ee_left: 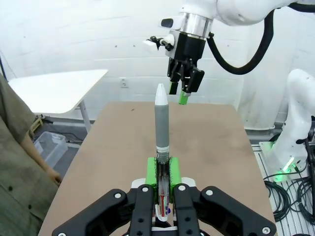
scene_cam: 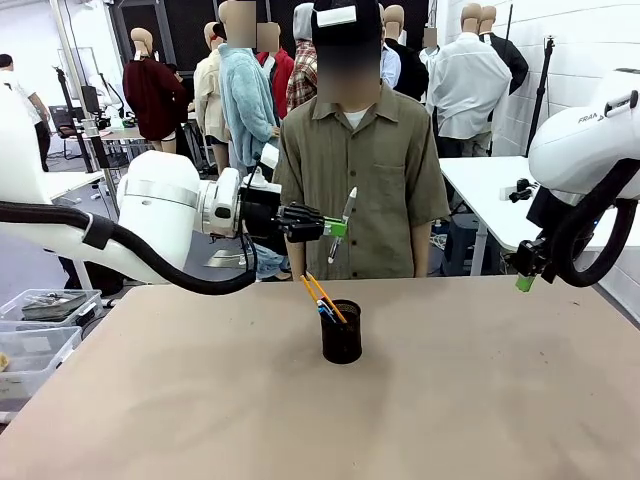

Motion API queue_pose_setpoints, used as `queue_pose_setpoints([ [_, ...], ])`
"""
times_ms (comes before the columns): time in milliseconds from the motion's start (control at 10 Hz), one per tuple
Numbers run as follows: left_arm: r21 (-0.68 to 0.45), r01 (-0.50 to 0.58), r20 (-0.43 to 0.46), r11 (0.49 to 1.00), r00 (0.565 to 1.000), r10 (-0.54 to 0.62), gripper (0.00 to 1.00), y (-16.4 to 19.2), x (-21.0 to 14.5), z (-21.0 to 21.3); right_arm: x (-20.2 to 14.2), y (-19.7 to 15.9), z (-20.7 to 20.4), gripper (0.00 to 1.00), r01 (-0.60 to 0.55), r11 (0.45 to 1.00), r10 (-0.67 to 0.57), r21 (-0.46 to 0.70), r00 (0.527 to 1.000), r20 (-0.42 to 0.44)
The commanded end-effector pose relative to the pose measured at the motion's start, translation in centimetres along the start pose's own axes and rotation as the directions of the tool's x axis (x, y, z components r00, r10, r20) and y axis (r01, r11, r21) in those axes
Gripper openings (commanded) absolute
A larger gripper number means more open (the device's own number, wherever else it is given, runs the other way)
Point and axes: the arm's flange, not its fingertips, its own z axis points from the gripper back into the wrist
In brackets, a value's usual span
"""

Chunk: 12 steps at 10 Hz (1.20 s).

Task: Place the pens into the pen holder.
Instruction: Pick up a writing instrument from the table and place it into the Pen holder.

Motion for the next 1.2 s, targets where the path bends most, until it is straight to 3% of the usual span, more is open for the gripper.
queue_pose_setpoints([
  [0,-0.033,0.014,-0.013,0.999,1.000,-0.014,0.00,-0.2,-1.1,-1.2,-0.3,0.0,-0.3,0.64,-0.008,1.000,0.008,-0.027,1.000,0.004],
  [100,-0.075,0.022,0.049,0.997,0.999,-0.018,0.00,0.3,-2.2,-2.7,-0.3,0.0,-0.3,0.64,-0.008,1.000,0.008,-0.027,1.000,0.004],
  [500,-0.158,0.010,0.131,0.987,0.991,0.011,0.00,2.8,-5.9,-5.8,-0.3,0.0,-0.3,0.64,-0.008,1.000,0.008,-0.027,1.000,0.004],
  [800,-0.166,-0.015,0.074,0.986,0.997,0.027,0.00,3.7,-8.0,-6.5,-0.3,0.0,-0.3,0.64,-0.008,1.000,0.008,-0.027,1.000,0.004],
  [1100,-0.138,-0.035,0.077,0.990,0.996,0.046,0.00,4.6,-9.4,-6.0,-0.3,0.0,-0.3,0.64,-0.008,1.000,0.008,-0.027,1.000,0.004],
])
